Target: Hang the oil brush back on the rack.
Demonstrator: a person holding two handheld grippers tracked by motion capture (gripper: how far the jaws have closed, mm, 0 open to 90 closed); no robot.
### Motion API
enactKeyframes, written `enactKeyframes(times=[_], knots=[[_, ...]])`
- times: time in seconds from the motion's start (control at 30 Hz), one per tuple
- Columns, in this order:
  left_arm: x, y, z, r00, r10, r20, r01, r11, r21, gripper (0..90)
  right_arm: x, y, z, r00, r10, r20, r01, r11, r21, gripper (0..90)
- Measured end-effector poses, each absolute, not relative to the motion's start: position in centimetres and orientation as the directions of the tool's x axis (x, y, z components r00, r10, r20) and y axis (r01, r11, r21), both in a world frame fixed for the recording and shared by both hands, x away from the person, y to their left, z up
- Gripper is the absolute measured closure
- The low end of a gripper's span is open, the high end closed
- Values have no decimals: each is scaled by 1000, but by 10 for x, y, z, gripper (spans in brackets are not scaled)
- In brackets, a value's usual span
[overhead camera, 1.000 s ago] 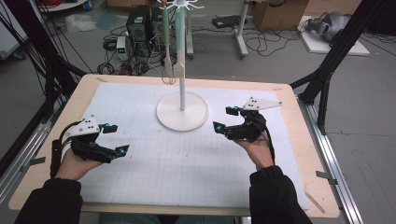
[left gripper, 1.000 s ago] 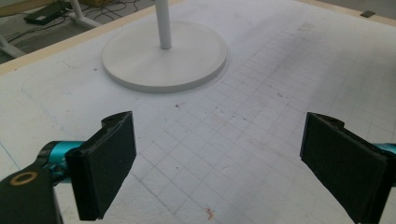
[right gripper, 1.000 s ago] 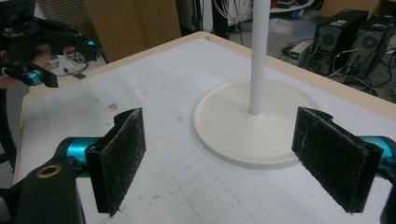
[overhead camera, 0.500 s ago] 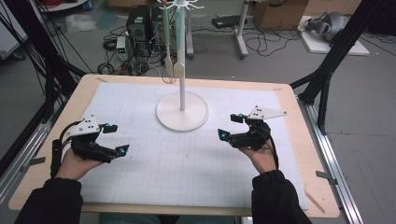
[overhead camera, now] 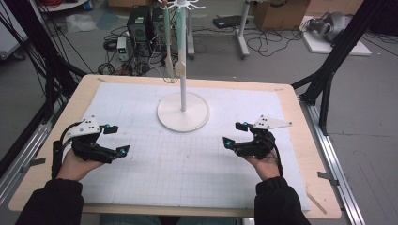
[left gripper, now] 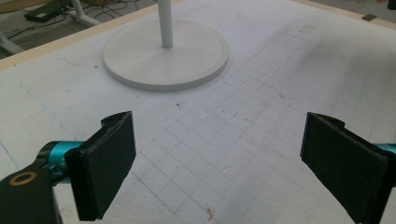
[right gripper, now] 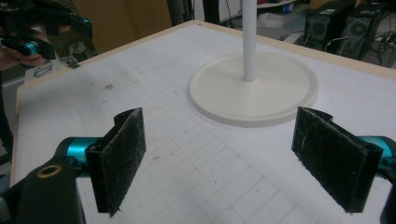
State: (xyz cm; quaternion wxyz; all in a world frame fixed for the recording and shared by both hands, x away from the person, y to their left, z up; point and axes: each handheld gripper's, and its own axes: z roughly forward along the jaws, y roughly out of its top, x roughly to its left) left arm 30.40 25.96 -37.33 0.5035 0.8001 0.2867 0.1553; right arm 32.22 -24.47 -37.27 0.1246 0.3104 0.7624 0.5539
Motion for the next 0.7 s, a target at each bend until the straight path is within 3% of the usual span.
enactKeyframes(times=[0.7], knots=[[306,261,-380,782,621,-59,320,-318,892,109,304,-259,-394,-762,626,165,356,192,914,166]])
